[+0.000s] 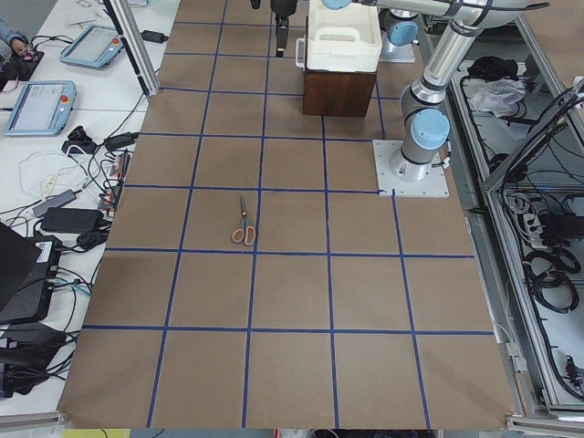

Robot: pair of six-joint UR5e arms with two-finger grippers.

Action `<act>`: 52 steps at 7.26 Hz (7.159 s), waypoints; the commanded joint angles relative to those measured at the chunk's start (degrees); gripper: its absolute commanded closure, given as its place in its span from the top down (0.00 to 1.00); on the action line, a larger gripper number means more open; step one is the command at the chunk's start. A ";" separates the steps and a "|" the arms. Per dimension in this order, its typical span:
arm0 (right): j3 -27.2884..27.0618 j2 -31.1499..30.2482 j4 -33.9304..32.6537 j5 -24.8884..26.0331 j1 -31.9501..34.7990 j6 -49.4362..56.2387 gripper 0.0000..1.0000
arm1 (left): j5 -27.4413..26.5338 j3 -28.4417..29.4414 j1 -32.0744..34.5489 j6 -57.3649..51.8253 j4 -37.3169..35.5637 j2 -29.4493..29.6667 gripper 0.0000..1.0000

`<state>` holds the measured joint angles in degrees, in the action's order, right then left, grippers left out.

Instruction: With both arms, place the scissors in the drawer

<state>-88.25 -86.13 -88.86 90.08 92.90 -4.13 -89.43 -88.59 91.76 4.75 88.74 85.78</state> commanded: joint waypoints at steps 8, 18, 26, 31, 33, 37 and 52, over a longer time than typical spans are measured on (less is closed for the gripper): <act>0.01 0.87 -4.28 6.25 0.17 -18.95 1.00 | -0.13 -3.60 -16.38 -32.08 0.74 3.84 1.00; 0.19 15.02 -8.88 -1.13 13.80 -84.52 1.00 | -0.13 -0.09 -33.31 -129.43 -32.13 37.60 1.00; 0.54 17.48 -5.36 -5.35 13.80 -100.09 1.00 | -3.12 -8.24 -34.54 -136.13 -41.94 37.53 1.00; 2.20 17.58 -1.68 -5.44 13.80 -102.30 1.00 | -2.60 -9.49 -35.07 -136.06 -42.07 37.18 0.90; 2.47 17.75 1.57 -5.53 13.80 -102.40 1.00 | -2.59 -9.49 -35.25 -135.88 -41.80 36.65 0.87; 2.21 18.81 2.20 -6.32 13.80 -102.48 1.00 | -2.59 -9.84 -35.25 -135.44 -41.10 36.74 0.86; 1.06 21.71 -4.64 -7.02 14.41 -100.47 1.00 | 0.21 -9.76 -34.28 -135.09 -37.68 31.48 0.01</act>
<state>-87.44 -64.54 -90.98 83.05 107.31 -105.02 -90.36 -98.85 57.21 -130.64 49.92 118.73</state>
